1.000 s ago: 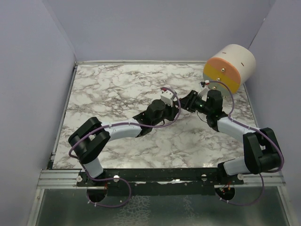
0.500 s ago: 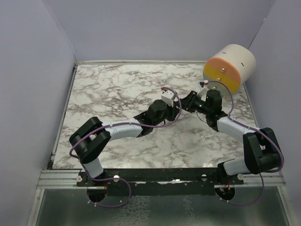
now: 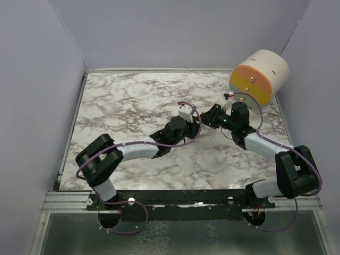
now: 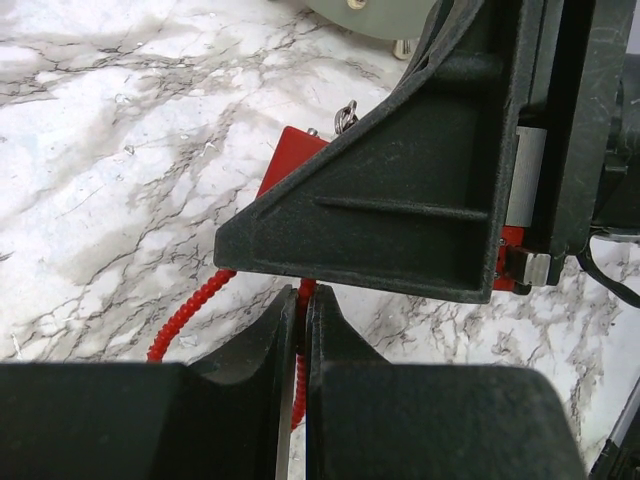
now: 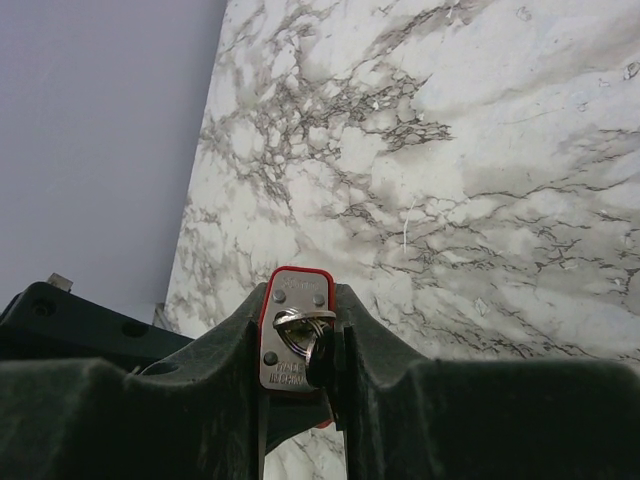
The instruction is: Unlock with the key
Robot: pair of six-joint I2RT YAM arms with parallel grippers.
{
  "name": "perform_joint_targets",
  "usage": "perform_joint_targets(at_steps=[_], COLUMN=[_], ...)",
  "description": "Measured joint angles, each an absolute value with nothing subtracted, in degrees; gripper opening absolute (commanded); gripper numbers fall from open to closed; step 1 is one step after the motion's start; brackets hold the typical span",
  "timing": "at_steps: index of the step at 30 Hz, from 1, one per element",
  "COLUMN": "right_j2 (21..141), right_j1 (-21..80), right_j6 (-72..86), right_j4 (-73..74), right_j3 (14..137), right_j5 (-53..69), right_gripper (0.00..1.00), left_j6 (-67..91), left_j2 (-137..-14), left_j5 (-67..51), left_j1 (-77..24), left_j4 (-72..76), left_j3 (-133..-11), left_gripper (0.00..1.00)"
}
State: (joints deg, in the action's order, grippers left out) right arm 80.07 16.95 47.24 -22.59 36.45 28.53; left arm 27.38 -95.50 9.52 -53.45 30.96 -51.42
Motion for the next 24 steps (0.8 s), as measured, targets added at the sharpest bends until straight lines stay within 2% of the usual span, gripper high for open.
perform_joint_targets(at_steps=[24], right_j2=[79.94], right_j1=[17.65], right_j6=[49.39], right_j4=[-24.08], right_j3=[35.48], right_j5=[28.77], right_gripper=[0.01], left_j6=[30.39], left_j2=[-92.82], left_j5=[4.89], left_j1=[-50.63], left_j4=[33.39], left_j3=[-46.74], left_gripper=[0.00])
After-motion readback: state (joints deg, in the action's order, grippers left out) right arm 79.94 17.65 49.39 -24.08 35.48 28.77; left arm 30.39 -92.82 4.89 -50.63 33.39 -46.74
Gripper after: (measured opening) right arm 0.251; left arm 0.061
